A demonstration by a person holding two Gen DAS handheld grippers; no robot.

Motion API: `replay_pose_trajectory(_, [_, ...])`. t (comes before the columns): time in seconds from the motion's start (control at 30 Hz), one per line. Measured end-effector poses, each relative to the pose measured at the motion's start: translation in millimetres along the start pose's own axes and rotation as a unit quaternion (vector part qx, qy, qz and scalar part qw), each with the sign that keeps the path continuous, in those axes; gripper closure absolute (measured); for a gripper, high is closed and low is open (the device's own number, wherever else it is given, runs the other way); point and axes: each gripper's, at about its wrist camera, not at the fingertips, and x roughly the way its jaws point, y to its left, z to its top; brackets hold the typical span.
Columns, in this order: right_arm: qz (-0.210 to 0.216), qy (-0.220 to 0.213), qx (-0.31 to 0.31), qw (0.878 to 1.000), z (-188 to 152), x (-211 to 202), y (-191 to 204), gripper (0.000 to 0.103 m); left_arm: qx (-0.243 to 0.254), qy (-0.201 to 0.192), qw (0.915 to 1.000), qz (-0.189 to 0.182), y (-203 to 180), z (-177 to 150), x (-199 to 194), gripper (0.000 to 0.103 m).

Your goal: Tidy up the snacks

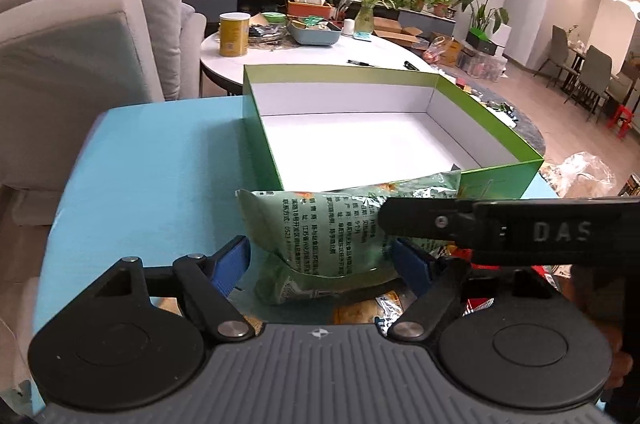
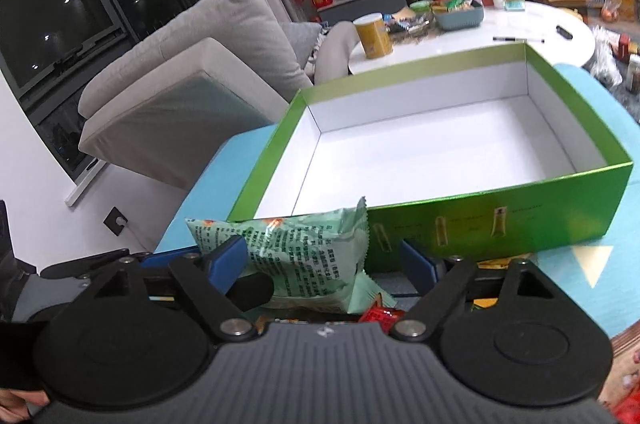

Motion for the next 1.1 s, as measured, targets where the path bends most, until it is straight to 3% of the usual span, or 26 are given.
replay_pose_trajectory(0.1, [0.016, 0.007, -0.001, 1.0, -0.1, 1.0, 0.8, 0.028, 0.0, -0.003, 1.0, -0.005, -1.6, -0.7, 1.1, 0.031])
replay_pose_trajectory(0.17, [0.028, 0.013, 0.0, 1.0, -0.4, 0.9, 2.5, 0.036, -0.002, -0.008, 1.0, -0.003, -2.3, -1.4, 0.1, 0.033])
replay_pose_trajectory(0.27, [0.023, 0.009, -0.009, 1.0, 2.0, 0.7, 6.5, 0.039, 0.002, -0.018, 0.9998, 0.0, -5.8, -0.9, -8.5, 0.035])
replay_pose_trajectory(0.5, [0.026, -0.036, -0.027, 0.999, 12.7, -41.6, 18.5, 0.04, 0.021, -0.063, 0.9978, -0.006, -23.6, 17.8, -44.5, 0.035])
replay_pose_trajectory(0.7, [0.024, -0.081, -0.038, 0.996, 52.3, -56.7, 18.6, 0.04, 0.05, -0.105, 0.9931, -0.013, -41.7, 56.0, -57.6, 0.035])
replay_pose_trajectory(0.87, [0.018, -0.088, -0.032, 0.995, 73.4, -51.0, 9.7, 0.04, 0.039, -0.096, 0.9943, -0.024, -42.6, 78.1, -44.2, 0.035])
replay_pose_trajectory(1.1, [0.013, -0.047, -0.009, 0.999, 71.5, -18.5, -9.4, 0.04, 0.01, -0.046, 0.9986, -0.027, -31.8, 73.8, -5.9, 0.036])
